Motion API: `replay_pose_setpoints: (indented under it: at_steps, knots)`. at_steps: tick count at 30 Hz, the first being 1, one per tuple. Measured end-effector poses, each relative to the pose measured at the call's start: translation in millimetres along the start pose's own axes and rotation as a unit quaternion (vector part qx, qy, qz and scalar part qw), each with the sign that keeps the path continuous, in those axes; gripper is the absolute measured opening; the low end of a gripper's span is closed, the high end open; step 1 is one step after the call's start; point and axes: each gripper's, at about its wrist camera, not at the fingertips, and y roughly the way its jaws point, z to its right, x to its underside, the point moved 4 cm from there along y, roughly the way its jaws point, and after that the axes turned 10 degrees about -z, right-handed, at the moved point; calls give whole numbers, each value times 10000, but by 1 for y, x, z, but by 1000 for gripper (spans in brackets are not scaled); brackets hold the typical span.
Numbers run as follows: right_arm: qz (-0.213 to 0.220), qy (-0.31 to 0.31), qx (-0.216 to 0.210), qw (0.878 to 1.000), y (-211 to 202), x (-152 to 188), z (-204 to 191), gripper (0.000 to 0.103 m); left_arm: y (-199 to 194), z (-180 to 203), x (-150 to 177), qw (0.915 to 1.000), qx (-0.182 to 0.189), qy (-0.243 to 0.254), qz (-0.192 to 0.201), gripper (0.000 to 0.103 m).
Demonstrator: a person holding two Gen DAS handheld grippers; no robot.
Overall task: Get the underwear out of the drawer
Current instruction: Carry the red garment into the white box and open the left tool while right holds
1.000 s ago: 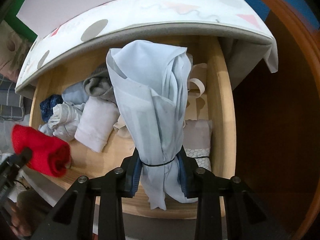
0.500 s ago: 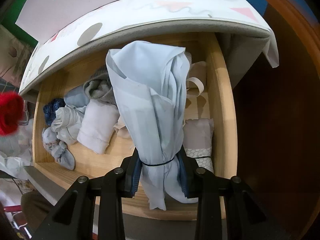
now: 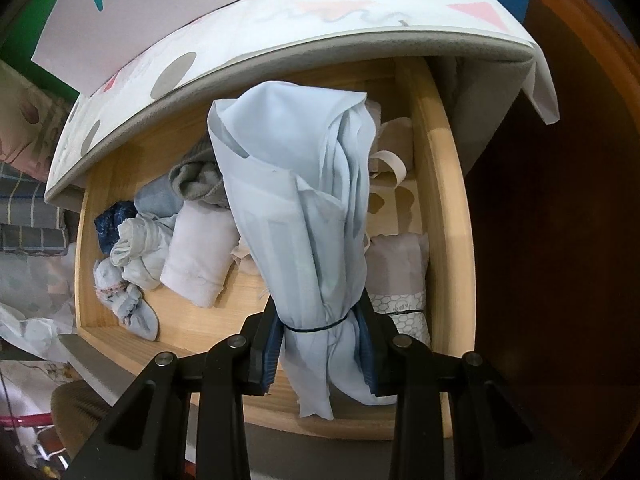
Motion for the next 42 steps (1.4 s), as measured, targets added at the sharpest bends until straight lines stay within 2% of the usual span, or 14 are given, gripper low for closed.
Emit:
replay_pose_setpoints:
  at_steps: [2,6,11,16,19,26,31,37,42]
  knots:
    - [1,15,-7,10000,-1,0,1,30,16,7,-15,10000,29,40,-77,40]
    - [6,10,20,10000,0,0,0,31,71,22,-27,9984,40,143,-538,40]
    - [0,3,55,10000,-2,1,0,31,132,32,-6,9929,-241,252,-1133,40]
    - [-20,23,19,10000,-1,1,0,31,157,33,23,9873,-442,348,-1485,40]
    - [-31,20,29,10000,-1,1,-1,31,154,36,31,9863,-588,468,-1466,40]
    - [-27,28,36,10000,-1,1,-2,31,139,29,55,9834,-419,199,-1756,40]
    - [-24,10,71,10000,0,0,-1,31,127,17,69,9828,-621,145,-1736,40]
    - [-19,8,99,9999,0,1,-2,31,119,3,71,9832,-734,-26,-1672,41]
    - [-18,13,91,10000,1,0,-2,31,119,5,68,9824,-787,49,-1691,46]
